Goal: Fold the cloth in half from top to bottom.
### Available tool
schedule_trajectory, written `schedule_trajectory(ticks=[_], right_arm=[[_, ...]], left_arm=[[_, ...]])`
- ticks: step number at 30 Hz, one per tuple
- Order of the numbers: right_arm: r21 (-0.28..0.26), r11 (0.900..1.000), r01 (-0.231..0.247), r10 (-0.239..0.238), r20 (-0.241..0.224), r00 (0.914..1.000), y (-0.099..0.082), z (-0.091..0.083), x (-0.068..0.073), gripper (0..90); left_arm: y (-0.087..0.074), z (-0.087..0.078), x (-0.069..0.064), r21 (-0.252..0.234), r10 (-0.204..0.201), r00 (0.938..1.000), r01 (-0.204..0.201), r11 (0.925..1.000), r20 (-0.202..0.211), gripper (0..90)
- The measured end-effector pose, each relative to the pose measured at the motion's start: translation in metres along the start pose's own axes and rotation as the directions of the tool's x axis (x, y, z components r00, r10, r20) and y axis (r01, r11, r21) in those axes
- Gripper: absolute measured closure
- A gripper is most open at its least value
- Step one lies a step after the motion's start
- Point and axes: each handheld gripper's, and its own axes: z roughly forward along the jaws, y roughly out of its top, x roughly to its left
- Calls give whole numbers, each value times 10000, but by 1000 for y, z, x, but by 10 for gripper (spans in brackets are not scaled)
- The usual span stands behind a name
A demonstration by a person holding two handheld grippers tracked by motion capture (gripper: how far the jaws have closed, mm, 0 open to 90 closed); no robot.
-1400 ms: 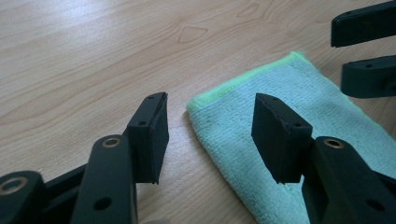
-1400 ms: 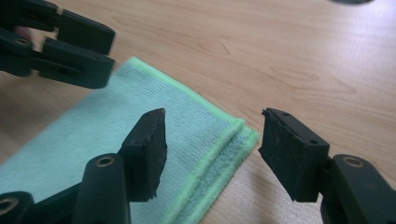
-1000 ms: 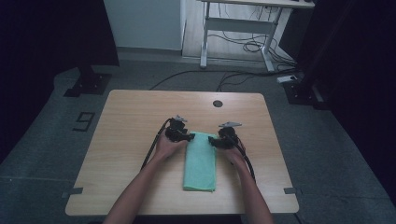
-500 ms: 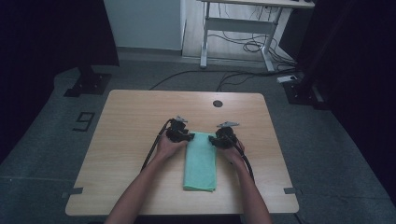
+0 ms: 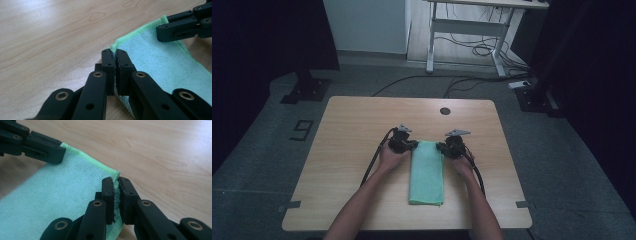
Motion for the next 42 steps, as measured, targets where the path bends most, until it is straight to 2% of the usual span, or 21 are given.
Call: schedule_trajectory(ticks=[4, 6, 10, 19, 26, 28, 30, 33, 35, 37, 42], right_arm=[[-162, 9997, 194, -194, -4, 9998, 6, -6, 1, 830], [-232, 9995, 216, -217, -23, 9998, 8, -8, 1, 831], [-619, 9979, 209, -209, 5, 9998, 12, -14, 0, 831], [-741, 9964, 413, -421, -91, 9991, 21, -20, 3, 831], [-852, 9961, 235, -256, -230, 9994, 25, -21, 4, 835], [-994, 9945, 322, -344, -207, 9992, 30, -22, 5, 836], [-897, 9955, 288, -311, -249, 9992, 38, -21, 5, 836], [-1197, 9920, 399, -431, -242, 9988, 55, -24, 5, 837], [-1443, 9886, 424, -470, -283, 9985, 65, -28, 7, 837], [-1633, 9853, 494, -543, -252, 9982, 69, -30, 11, 837], [-1282, 9899, 609, -659, -352, 9972, 64, -25, 15, 836]], left_arm=[[5, -9, -2, -257, 189, 9998, -187, 9995, 76, 869], [7, -11, -3, -349, 157, 9998, -152, 9993, 141, 870], [15, -21, -6, -701, 377, 9992, -369, 9969, 109, 870], [14, -22, -1, -719, 343, 9994, -336, 9968, 84, 872], [17, -27, 1, -865, 351, 9994, -349, 9956, 14, 874], [21, -30, 2, -833, 401, 9991, -408, 9957, -99, 875], [30, -37, 4, -991, 444, 9988, -463, 9940, -206, 875], [44, -49, 8, -1181, 554, 9977, -596, 9912, -379, 875], [49, -54, 10, -1304, 471, 9979, -527, 9901, -453, 875], [47, -53, 12, -1247, 467, 9975, -530, 9908, -525, 875], [36, -48, 15, -1202, 374, 9979, -435, 9918, -524, 875]])
